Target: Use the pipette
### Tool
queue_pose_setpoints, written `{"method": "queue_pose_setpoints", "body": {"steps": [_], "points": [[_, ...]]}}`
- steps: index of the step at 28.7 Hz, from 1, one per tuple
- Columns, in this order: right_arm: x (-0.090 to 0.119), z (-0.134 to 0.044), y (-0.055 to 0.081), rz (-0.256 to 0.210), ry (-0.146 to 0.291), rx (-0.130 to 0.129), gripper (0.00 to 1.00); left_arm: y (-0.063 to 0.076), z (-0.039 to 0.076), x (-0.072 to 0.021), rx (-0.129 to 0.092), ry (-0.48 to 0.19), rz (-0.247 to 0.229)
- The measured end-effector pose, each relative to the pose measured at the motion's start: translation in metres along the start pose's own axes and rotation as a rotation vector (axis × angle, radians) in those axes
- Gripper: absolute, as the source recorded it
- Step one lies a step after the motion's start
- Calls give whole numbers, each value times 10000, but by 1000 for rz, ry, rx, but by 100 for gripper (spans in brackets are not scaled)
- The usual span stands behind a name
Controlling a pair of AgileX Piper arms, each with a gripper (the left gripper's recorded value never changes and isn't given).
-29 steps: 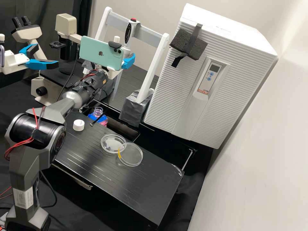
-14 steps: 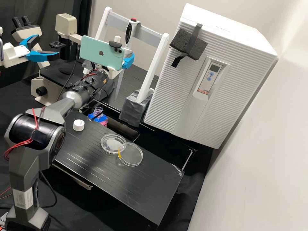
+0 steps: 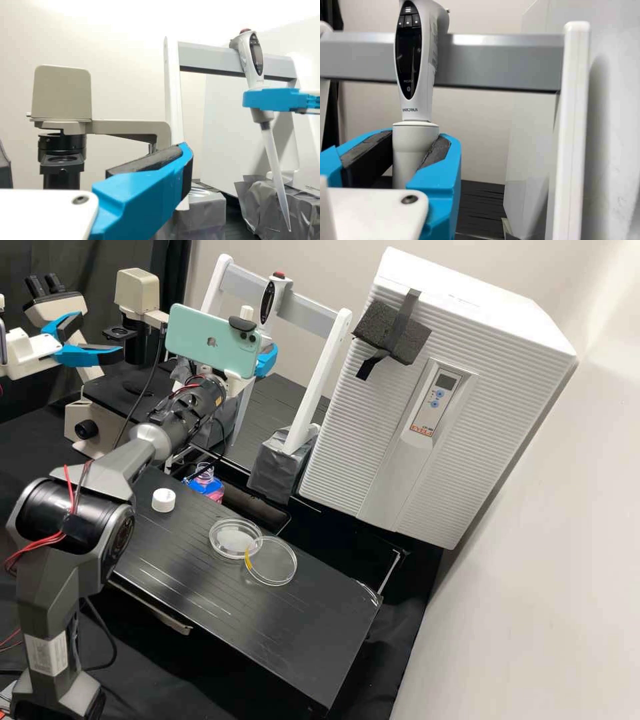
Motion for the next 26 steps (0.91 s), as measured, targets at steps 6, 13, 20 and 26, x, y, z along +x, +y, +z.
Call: {"method": "queue_pose_setpoints", "body": {"steps": [6,13,20,26], "points": [[-48,-69,162,41,17,33,0,-25,71,8,-8,-25,-8],[-308,-89,200,120,59,151,0,-64,178,15,-62,-70,-28],[-576,-74,-114,115,94,150,0,-217,285,-15,-79,-110,-84],[-733,-6,-367,120,82,103,0,-412,342,-148,-87,-119,-159]]}}
